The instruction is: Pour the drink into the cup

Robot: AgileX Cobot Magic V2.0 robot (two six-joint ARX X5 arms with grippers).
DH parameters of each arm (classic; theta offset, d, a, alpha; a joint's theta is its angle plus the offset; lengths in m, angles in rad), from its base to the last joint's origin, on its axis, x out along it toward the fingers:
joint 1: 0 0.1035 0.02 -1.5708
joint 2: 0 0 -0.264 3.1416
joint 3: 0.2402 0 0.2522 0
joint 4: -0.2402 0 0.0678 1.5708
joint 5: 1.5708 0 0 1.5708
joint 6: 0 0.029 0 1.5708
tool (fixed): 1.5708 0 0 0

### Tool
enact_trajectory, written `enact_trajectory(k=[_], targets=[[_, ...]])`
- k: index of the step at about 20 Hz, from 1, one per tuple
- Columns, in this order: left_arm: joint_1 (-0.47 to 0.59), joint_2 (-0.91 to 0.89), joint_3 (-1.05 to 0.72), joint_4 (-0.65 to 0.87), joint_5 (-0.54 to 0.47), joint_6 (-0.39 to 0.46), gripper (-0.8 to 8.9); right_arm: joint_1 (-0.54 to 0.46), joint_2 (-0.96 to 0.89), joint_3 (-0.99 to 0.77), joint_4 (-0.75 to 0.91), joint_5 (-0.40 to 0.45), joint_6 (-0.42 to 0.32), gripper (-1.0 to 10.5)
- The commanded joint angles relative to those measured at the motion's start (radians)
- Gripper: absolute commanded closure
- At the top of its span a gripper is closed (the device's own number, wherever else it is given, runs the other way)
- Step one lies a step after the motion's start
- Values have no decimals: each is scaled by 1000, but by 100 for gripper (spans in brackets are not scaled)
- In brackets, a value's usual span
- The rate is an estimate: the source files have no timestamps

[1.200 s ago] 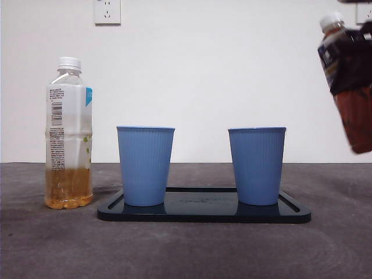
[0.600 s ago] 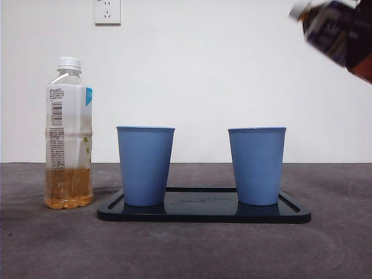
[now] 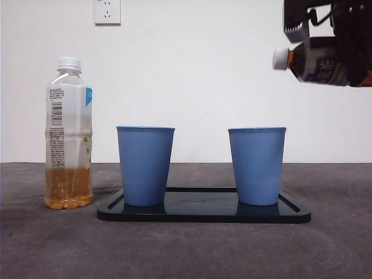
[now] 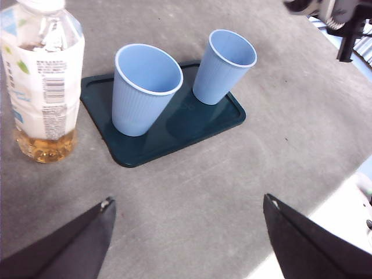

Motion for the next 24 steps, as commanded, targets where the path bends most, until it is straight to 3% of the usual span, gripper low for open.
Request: enact_trajectory(k=[1, 7, 11, 15, 24], targets=[[-4, 5, 19, 7, 0, 12, 404, 26, 29, 32, 39, 67, -75, 929], [-17, 5, 19, 6, 0, 12, 404, 60, 91, 33, 100, 180, -149, 929], [-24, 4, 19, 6, 0, 12, 404, 84, 121, 33, 106, 211, -190, 929], [-31, 4, 19, 5, 0, 12, 404, 99, 153, 33, 109, 231, -227, 930], [-35, 4, 19, 4, 0, 12, 404, 101, 167, 33, 114, 235, -229, 930]])
